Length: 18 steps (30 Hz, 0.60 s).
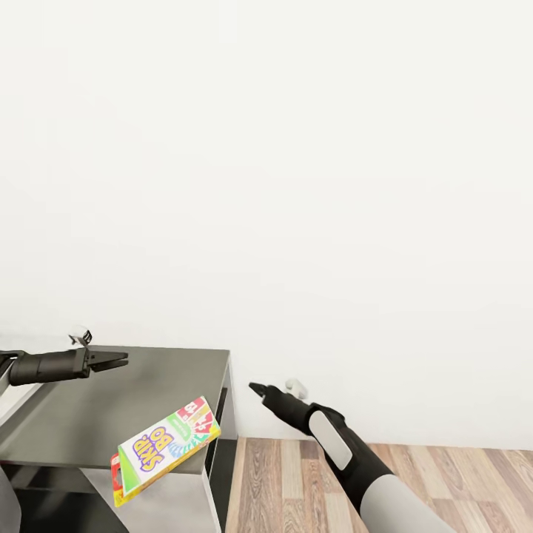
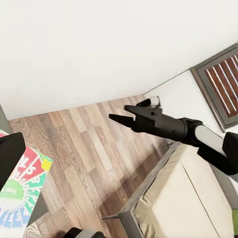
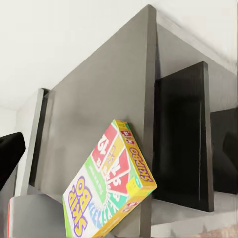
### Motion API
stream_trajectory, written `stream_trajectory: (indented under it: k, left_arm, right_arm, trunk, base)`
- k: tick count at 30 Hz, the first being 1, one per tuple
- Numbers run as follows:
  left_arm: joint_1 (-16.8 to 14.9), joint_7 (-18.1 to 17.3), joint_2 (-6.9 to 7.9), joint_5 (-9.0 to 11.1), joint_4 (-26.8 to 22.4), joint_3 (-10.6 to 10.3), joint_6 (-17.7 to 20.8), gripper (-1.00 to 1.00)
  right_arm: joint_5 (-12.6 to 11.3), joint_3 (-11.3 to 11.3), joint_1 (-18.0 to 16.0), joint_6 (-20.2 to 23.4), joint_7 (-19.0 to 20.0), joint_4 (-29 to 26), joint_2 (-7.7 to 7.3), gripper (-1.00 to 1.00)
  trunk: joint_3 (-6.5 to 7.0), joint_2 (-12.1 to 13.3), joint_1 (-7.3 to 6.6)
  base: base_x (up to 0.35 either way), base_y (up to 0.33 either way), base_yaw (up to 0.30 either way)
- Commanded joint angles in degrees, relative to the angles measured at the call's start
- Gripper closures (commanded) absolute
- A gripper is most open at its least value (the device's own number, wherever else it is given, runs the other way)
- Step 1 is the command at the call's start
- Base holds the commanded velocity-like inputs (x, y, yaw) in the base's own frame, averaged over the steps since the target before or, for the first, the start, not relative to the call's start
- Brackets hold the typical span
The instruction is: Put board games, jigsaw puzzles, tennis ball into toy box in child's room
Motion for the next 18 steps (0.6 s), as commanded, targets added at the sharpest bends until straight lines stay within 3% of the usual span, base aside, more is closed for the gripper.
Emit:
stream_trajectory:
  k: [1, 13, 18]
  left_arm:
    - [-0.06, -0.17, 0.06, 0.2, 0.02, -0.24, 0.61, -1.0]
    - [-0.06, -0.17, 0.06, 0.2, 0.02, -0.24, 0.61, -1.0]
    - [-0.06, -0.17, 0.06, 0.2, 0.02, -0.24, 0.61, -1.0]
  right_arm:
    - [-0.35, 0.01, -0.04, -0.41, 0.0, 0.4, -0.01, -1.0]
    - [-1.44, -0.27, -0.04, -0.9, -0.25, 1.17, 0.08, -1.0]
    - [-8.57, -0.23, -0.04, 2.03, -0.38, 1.16, 0.08, -1.0]
  trunk:
    - [-0.09, -0.07, 0.01]
    - [-0.09, -0.07, 0.01]
    - [-0.09, -0.07, 0.01]
  base:
    - [0.0, 0.0, 0.0]
    - [-0.054, 0.025, 0.0]
    - [-0.026, 0.011, 0.0]
